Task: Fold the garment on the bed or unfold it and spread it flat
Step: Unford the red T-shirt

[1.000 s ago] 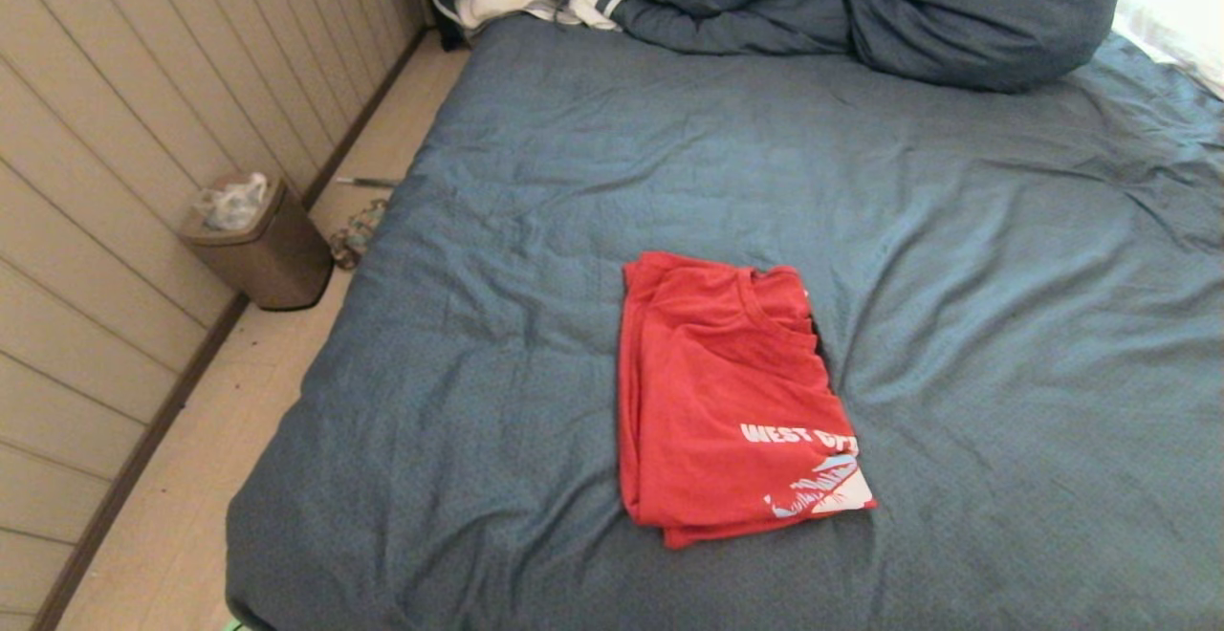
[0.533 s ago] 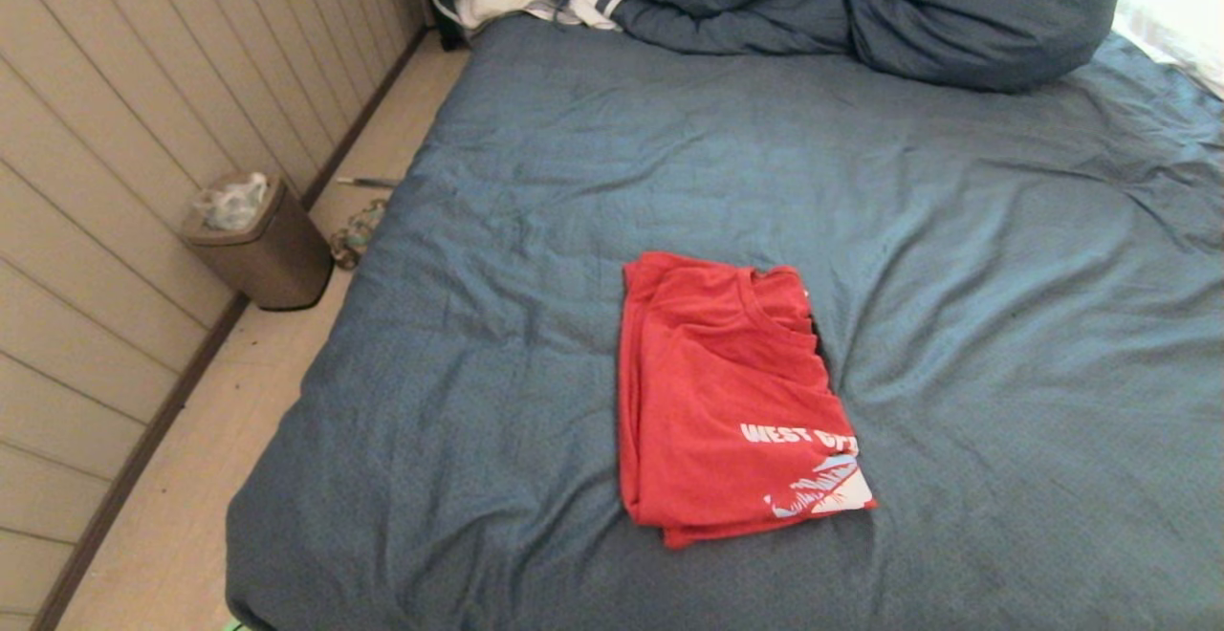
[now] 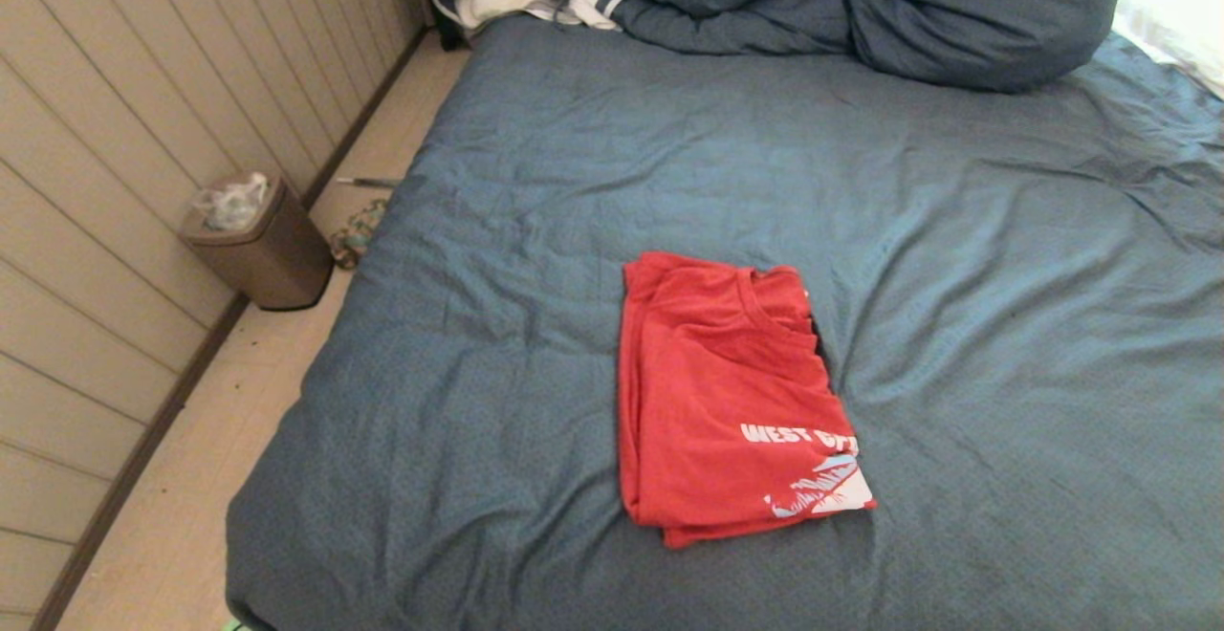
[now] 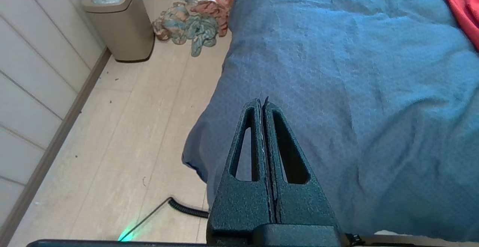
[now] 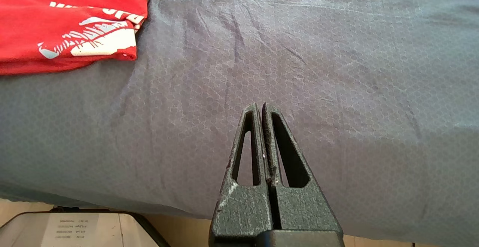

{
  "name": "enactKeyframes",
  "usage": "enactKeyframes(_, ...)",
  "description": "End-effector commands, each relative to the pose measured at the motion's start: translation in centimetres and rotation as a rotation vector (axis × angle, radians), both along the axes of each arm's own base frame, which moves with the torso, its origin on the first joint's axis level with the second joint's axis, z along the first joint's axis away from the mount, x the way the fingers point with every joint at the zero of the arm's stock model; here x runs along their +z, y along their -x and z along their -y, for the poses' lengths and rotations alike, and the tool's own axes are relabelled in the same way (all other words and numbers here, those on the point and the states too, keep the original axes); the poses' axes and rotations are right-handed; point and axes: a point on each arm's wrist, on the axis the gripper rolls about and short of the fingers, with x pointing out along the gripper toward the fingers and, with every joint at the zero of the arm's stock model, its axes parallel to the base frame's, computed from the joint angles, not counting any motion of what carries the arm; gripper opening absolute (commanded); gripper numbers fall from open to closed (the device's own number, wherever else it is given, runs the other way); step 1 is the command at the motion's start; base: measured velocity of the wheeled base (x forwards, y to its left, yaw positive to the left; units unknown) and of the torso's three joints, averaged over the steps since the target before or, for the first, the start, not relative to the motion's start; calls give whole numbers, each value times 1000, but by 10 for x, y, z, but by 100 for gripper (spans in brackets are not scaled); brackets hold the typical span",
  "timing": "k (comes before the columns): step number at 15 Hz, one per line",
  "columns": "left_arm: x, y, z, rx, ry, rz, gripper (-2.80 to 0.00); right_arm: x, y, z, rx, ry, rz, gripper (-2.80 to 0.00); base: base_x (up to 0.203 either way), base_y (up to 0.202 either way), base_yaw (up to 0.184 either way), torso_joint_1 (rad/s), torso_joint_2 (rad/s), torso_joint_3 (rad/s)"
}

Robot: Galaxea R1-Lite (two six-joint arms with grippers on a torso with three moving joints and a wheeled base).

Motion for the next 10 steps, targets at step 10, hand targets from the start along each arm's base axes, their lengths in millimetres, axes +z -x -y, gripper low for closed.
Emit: enactKeyframes(10,4,-3,0,0,-40,-115,-280,139,-41,-1,51,2,-197,-280,0,0,0,0,0,0)
